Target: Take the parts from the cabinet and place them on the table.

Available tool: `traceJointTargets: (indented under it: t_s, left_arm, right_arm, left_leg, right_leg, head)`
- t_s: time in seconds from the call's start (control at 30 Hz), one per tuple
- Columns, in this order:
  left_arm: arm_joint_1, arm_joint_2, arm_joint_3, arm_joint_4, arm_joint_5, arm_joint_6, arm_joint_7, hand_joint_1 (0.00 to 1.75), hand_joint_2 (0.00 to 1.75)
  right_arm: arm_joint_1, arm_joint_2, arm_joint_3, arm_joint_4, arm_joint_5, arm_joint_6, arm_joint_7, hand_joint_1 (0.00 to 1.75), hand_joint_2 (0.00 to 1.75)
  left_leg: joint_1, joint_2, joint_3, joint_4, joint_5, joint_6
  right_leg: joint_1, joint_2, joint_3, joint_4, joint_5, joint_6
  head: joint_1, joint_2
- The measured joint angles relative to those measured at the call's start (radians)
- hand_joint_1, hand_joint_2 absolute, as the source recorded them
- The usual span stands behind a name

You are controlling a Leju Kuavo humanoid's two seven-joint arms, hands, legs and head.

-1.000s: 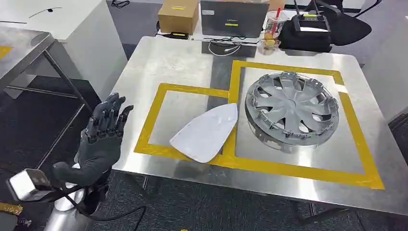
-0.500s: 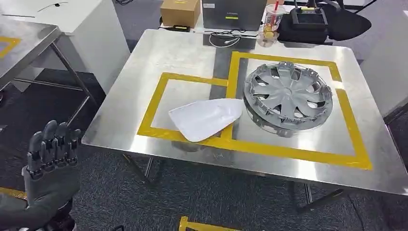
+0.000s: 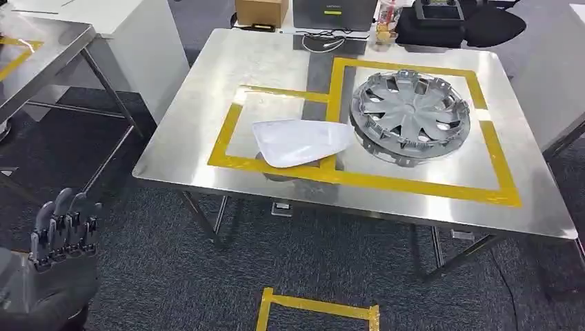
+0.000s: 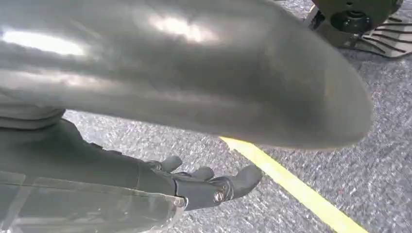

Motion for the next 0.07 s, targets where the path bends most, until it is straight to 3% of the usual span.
traceJointTargets:
  t_s: [0.03,0.07]
  left_arm:
    - [0.007,-0.006,0.017,0.016,-0.015,-0.003,0.003,0.0,0.0]
    - [0.017,-0.011,0.039,0.036,-0.029,-0.008,0.011,0.0,0.0]
  right_arm:
    - [0.005,0.006,-0.011,-0.011,0.006,0.013,0.0,0.0,0.0]
    - [0.011,0.015,-0.022,-0.023,0.012,0.023,0.0,0.0,0.0]
  left_leg:
    - [0.004,0.0,0.0,-0.003,0.01,-0.007]
    - [0.004,-0.001,-0.001,-0.005,0.019,-0.014]
  right_leg:
    - [0.007,0.0,-0.003,0.006,0.004,-0.008]
    - [0.004,-0.002,-0.008,0.003,0.014,-0.02]
  head:
    - [0.0,0.0]
    - [0.0,0.0]
